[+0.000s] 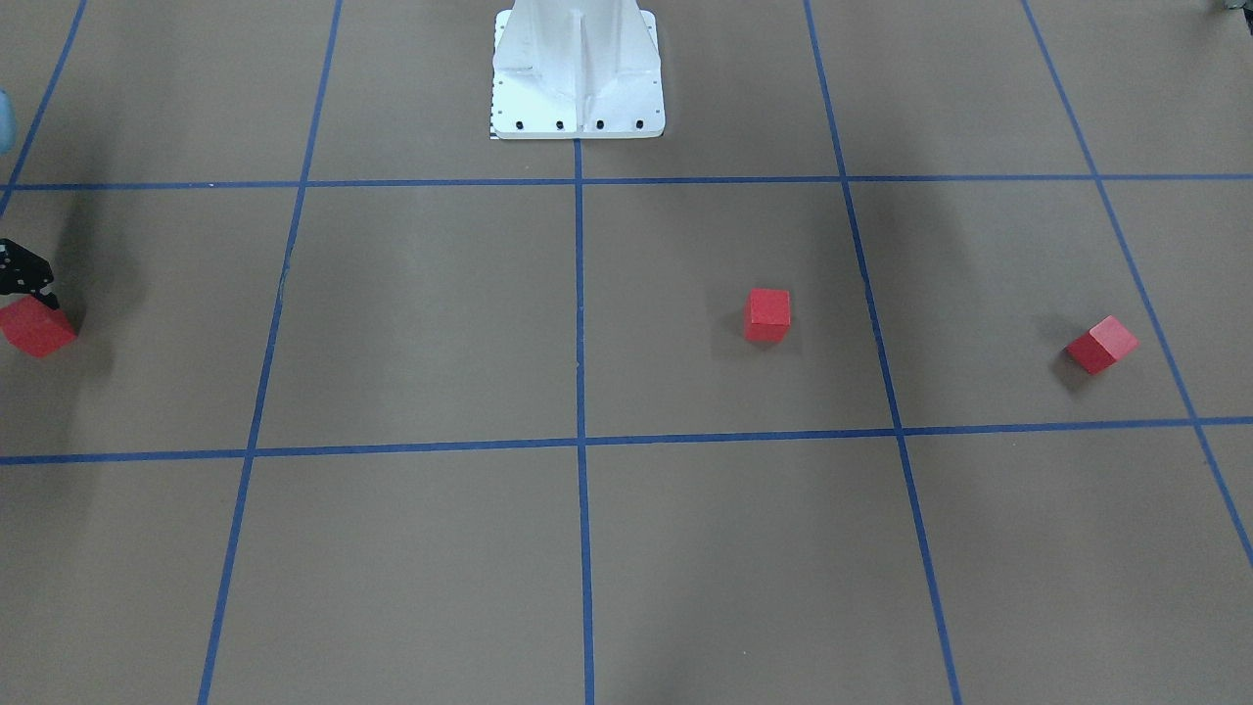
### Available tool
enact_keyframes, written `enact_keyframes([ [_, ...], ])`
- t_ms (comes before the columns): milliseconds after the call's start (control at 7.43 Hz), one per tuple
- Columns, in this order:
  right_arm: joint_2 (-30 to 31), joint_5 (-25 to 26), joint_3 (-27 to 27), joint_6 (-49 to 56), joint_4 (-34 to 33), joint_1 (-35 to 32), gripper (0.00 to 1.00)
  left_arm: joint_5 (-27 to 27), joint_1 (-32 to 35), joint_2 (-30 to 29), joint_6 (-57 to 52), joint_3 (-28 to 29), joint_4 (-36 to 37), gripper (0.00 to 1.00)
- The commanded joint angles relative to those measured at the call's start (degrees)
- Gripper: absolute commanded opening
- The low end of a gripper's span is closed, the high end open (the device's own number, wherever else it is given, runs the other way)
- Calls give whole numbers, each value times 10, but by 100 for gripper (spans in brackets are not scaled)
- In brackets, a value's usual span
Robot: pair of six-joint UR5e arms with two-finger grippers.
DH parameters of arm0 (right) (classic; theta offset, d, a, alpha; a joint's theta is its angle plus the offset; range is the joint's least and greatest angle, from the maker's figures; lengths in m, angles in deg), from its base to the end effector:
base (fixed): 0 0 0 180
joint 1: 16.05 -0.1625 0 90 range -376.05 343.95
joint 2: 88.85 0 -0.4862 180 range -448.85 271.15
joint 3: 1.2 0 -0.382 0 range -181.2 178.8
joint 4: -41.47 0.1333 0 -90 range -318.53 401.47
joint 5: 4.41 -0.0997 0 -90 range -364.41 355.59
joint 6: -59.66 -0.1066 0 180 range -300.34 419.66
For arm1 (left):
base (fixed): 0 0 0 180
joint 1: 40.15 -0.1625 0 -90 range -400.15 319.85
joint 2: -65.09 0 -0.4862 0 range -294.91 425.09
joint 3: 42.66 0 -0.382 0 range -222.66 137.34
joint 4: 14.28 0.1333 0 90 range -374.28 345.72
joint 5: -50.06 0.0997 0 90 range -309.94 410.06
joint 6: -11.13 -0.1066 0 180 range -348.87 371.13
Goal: Form red blocks into L shape at center
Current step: 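Reach the right gripper to the outermost red cube and grasp it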
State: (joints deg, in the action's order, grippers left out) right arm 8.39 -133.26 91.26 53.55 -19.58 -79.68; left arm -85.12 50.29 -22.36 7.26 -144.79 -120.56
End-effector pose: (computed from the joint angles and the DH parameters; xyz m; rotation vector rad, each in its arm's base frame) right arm -0.1378 -0.4276 0.7116 0.2044 -0.7616 -0.4782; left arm -0.0614 -0.4771 0.6088 0.4569 0.7590 0.2338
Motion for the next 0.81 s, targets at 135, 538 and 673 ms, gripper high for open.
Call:
enact_keyframes([
  [135, 1, 1, -16, -1, 0, 12, 96, 0, 0, 1, 0, 1, -1, 100],
  [538, 1, 2, -12, -2, 0, 19, 0, 0, 0, 1, 0, 1, -1, 100],
  [673, 0, 2, -7, -3, 0, 19, 0, 0, 0, 2, 0, 1, -1, 100],
])
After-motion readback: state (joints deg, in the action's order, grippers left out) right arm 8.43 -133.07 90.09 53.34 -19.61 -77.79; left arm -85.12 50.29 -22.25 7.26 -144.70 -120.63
